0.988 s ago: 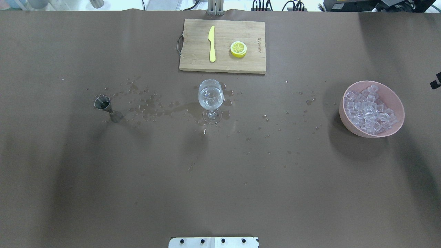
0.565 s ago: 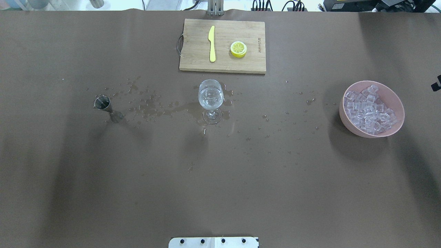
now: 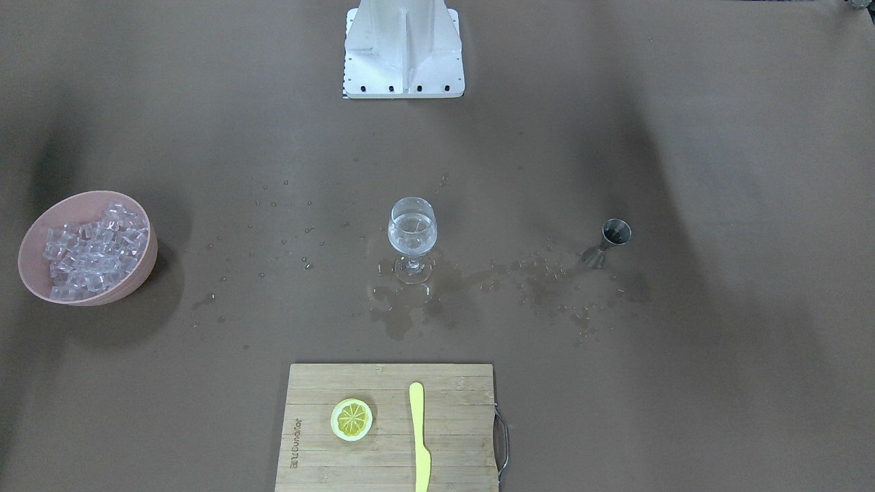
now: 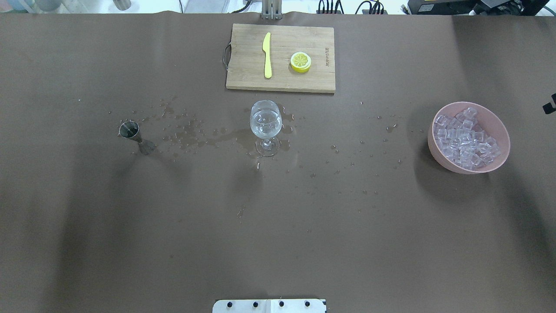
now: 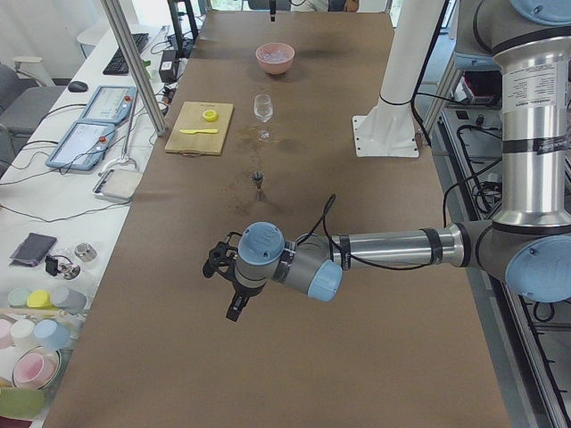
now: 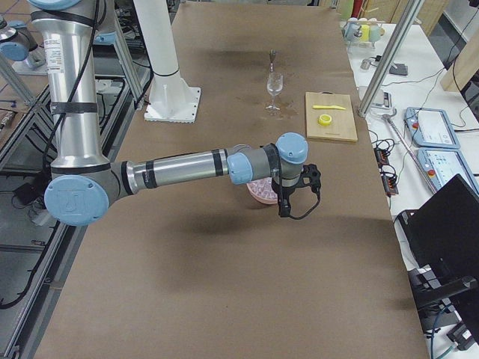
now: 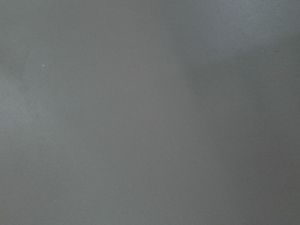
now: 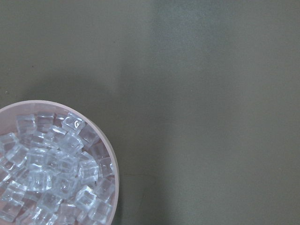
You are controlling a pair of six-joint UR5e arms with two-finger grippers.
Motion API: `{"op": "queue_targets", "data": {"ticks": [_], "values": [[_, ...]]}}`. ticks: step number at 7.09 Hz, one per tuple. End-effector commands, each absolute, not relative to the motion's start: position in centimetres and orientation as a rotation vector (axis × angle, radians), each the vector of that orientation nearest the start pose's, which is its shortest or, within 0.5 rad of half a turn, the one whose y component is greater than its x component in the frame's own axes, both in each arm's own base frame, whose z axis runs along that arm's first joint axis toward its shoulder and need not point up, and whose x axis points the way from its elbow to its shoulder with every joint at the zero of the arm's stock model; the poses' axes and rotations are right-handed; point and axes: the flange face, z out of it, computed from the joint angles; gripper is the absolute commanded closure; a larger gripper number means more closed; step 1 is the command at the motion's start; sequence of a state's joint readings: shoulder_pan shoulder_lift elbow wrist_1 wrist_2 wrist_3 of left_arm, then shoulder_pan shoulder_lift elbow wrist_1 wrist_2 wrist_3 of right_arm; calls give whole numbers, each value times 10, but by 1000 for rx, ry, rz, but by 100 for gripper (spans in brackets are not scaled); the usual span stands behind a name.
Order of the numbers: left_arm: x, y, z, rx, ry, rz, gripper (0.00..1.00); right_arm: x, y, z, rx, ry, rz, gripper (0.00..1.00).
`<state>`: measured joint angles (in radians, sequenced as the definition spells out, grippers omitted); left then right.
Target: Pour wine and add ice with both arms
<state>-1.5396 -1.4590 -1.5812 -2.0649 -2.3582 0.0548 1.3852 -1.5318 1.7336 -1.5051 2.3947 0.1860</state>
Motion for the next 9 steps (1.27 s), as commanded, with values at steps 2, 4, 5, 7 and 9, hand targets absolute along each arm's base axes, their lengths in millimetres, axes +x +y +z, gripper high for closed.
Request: {"op": "queue_targets", "data": {"ticks": [2,4,5,7,9], "values": [[-45,-463,648,416,783,263,1,-36,-517,545,99,-853,-109,0],[-45,-463,646,461,780,274,1,-36,-517,544,100,-854,-110,0],[-44,-464,645,460,782,276,1,-36,-517,543,102,-854,-110,0],[-30,-464,634,430,914,270,1,-37,-517,548,88,-861,-107,0],[63,-496,578,393,1024,318,2,-38,-517,549,86,-861,-108,0]]}}
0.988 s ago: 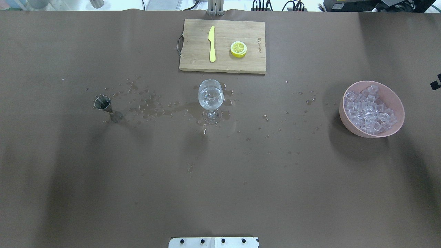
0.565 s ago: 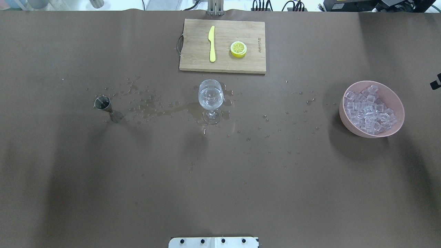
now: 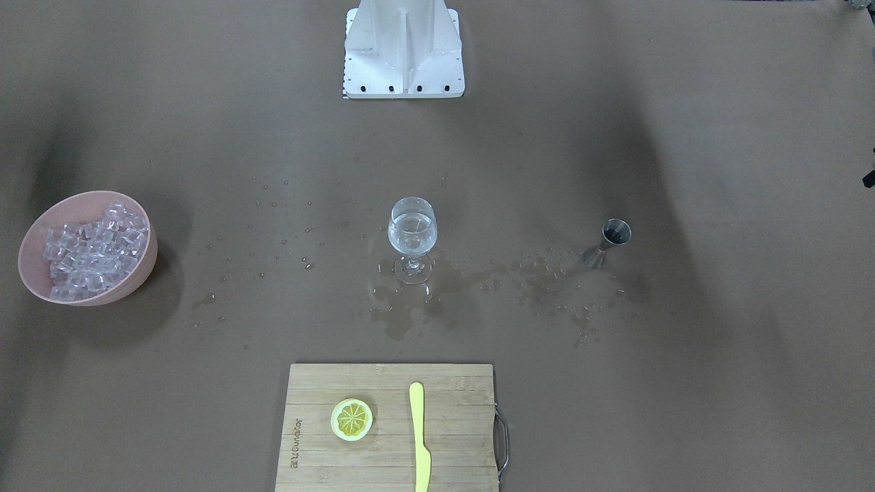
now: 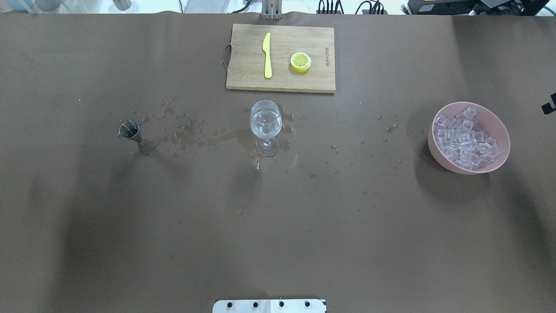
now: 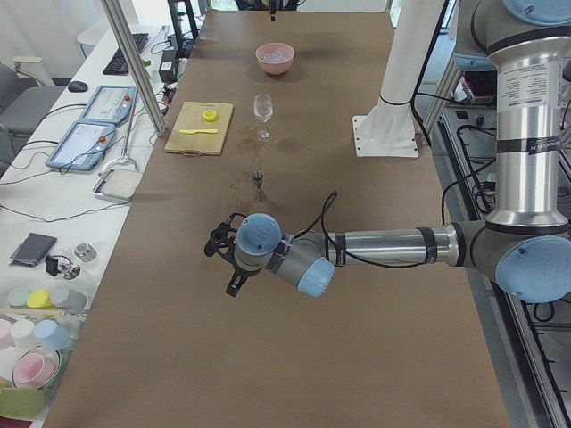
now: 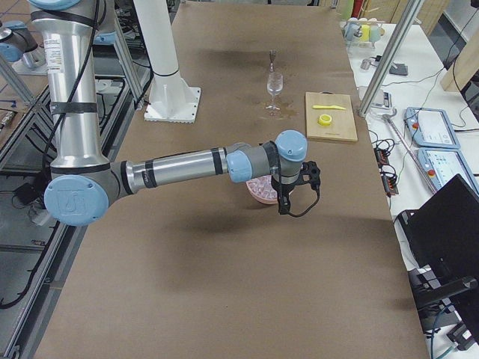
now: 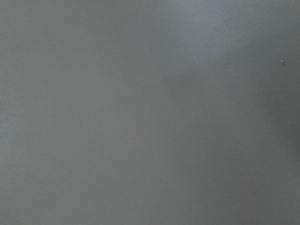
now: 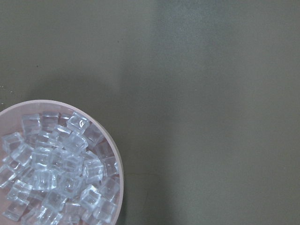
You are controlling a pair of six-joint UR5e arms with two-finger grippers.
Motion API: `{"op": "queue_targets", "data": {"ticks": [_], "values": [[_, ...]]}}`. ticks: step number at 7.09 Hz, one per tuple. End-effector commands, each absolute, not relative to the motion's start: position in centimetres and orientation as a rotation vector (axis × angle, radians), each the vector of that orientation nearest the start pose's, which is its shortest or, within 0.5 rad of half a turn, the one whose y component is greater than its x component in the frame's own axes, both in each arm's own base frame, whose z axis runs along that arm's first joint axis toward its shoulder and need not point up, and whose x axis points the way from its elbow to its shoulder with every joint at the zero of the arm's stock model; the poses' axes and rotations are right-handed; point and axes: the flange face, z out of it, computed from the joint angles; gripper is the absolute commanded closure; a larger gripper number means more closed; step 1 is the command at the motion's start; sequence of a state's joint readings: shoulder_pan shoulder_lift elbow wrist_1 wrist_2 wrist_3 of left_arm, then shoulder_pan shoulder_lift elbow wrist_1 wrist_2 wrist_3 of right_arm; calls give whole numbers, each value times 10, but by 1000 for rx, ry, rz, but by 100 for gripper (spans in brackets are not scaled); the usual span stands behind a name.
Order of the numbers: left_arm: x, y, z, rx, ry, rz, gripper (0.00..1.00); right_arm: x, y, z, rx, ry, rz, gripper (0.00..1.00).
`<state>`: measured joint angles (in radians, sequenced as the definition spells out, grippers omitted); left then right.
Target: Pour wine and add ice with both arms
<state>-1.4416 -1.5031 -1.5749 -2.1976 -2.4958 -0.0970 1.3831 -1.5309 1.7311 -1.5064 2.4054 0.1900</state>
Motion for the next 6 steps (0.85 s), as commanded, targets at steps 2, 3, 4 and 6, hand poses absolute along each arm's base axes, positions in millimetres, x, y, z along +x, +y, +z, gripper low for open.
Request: {"op": "queue_targets", "data": {"ticks": [2,3,4,6], "values": [[137,-489,531,551,1098,229,2,-43,-518,551,79,-861,-116,0],[175,-483,523,553,1121,150,2,-45,-521,551,77,-861,-119,0],[207,-486,501,589,1135,160,3,-46,-522,551,77,-861,-120,0],[228,-476,485,754,1154,171,3,-48,-522,552,74,-861,-123,0]]}}
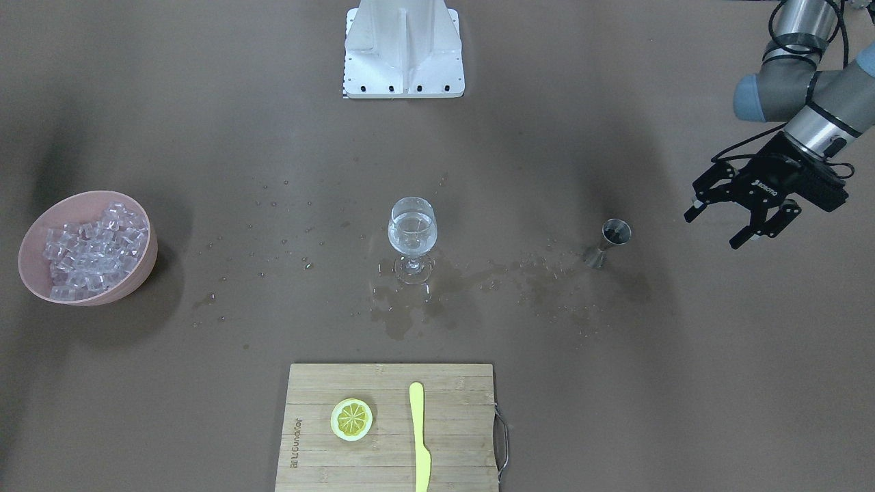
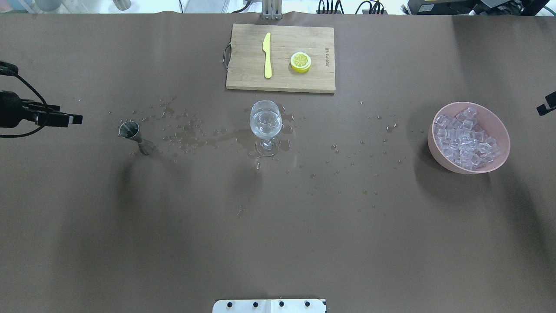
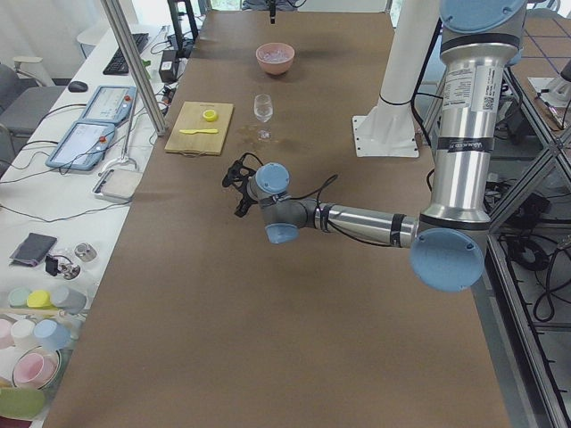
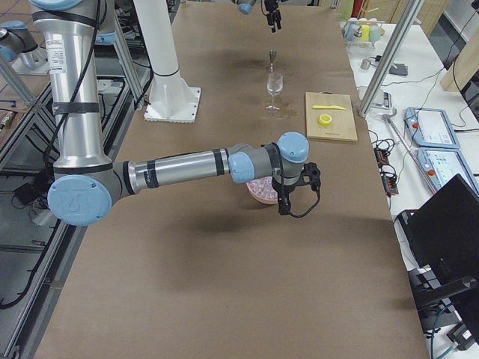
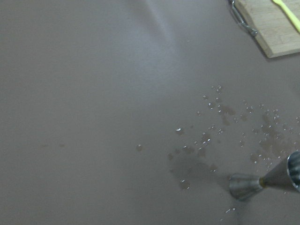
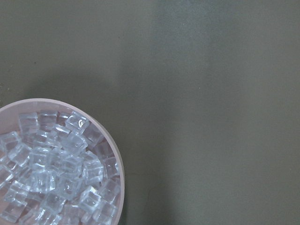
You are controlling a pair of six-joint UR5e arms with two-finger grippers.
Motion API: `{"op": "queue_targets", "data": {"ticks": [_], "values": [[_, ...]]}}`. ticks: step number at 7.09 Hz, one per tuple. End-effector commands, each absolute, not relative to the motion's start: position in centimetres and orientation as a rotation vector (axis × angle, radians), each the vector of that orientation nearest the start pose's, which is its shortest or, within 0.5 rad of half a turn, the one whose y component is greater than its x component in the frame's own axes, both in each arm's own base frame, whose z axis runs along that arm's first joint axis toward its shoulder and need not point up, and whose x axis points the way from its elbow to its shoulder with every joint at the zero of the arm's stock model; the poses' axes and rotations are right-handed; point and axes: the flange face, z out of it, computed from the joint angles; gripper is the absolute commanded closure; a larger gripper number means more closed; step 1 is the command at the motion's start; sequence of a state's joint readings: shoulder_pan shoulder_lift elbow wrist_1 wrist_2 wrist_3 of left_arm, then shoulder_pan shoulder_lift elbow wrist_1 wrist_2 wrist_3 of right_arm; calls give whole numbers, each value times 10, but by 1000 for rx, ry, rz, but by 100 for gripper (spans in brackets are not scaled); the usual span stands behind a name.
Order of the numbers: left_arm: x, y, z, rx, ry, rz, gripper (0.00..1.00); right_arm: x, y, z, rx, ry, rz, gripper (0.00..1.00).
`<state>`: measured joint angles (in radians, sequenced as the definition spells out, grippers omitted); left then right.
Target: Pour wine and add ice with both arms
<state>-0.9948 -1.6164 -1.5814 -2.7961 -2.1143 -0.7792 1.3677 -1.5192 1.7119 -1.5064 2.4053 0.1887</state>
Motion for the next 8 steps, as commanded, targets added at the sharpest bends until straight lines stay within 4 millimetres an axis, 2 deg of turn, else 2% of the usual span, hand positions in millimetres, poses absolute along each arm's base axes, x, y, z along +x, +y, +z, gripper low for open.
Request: {"op": "queue_targets", "data": {"ticks": [1,2,3,4,5,6,7,8], "values": [[227,-467,480,804,1193,191,3,-51,-521,552,72,-860,-130,0],[219,-460,478,895,1213,190,3,-53,-521,552,70,-861,-131,0],[230,-453,475,969,1213,172,3,-54,-522,555,63,-859,-131,0],[245,-436,486,1018,1193,132,3,-54,-522,557,60,-858,-130,0],[259,-410,505,1046,1166,135,3,-55,-522,557,60,-859,-133,0],[258,-394,516,1059,1154,136,3,-56,-522,557,58,-859,-134,0],[248,-384,529,1056,1140,139,3,-57,-523,558,58,-859,-135,0],[257,-378,530,1049,1147,150,2,-59,-522,558,55,-860,-138,0]]}}
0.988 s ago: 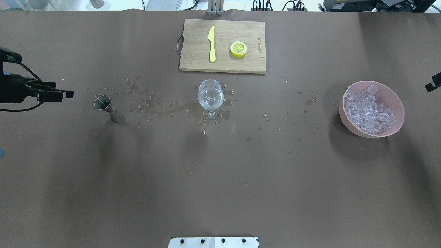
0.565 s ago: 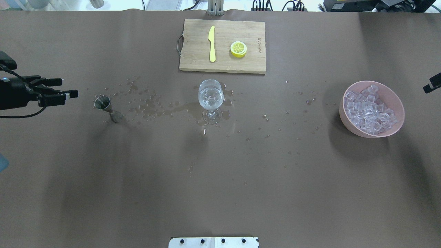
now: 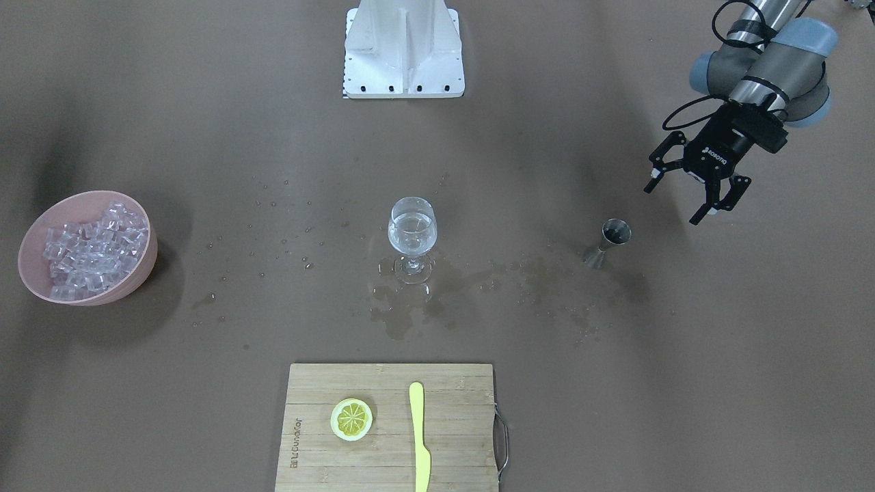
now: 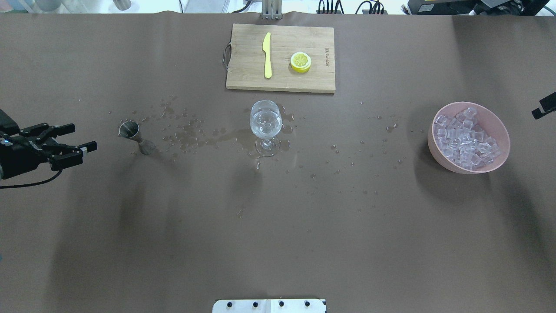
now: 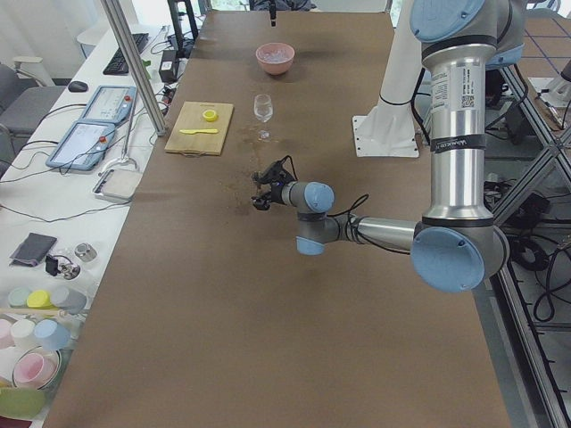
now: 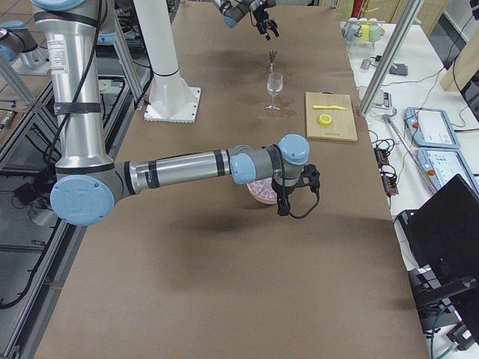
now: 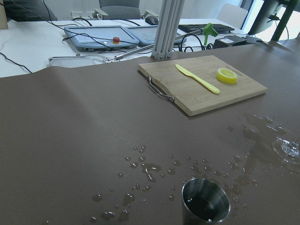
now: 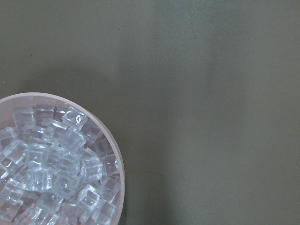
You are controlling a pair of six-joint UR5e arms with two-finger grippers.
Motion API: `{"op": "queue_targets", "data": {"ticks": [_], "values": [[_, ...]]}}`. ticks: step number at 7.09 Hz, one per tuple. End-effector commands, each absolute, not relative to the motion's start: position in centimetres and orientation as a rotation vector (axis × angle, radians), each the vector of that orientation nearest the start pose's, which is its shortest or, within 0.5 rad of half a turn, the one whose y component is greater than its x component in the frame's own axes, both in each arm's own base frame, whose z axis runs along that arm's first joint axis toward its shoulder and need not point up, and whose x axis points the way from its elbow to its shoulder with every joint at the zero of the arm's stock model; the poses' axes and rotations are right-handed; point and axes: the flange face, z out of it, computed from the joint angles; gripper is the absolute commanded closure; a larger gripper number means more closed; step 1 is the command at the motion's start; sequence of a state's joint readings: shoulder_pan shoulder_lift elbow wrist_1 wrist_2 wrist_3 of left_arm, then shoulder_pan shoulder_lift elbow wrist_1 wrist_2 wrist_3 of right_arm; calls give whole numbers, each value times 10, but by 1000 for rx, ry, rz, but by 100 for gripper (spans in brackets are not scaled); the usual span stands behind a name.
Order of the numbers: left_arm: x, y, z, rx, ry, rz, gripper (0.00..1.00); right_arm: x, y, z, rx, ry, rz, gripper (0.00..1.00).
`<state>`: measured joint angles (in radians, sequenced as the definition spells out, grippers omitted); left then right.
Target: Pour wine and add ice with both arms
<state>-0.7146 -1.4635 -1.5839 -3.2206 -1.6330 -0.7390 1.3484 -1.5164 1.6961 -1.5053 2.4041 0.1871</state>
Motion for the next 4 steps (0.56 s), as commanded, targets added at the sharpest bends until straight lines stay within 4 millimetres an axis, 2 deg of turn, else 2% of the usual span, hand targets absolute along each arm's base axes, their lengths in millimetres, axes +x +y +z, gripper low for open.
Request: {"op": "queue_targets", "data": {"ticks": [1,3,4], "values": [[281,-364,532,1059,1131,135,2,-59,-522,559,57,-859,-140,0],[334,-332,528,1097,1102,91,2,-60,-525,564,49,-858,-136,0],[358,-338,514,1102,1116,91,2,-61,-527,567,42,-856,-133,0]]}}
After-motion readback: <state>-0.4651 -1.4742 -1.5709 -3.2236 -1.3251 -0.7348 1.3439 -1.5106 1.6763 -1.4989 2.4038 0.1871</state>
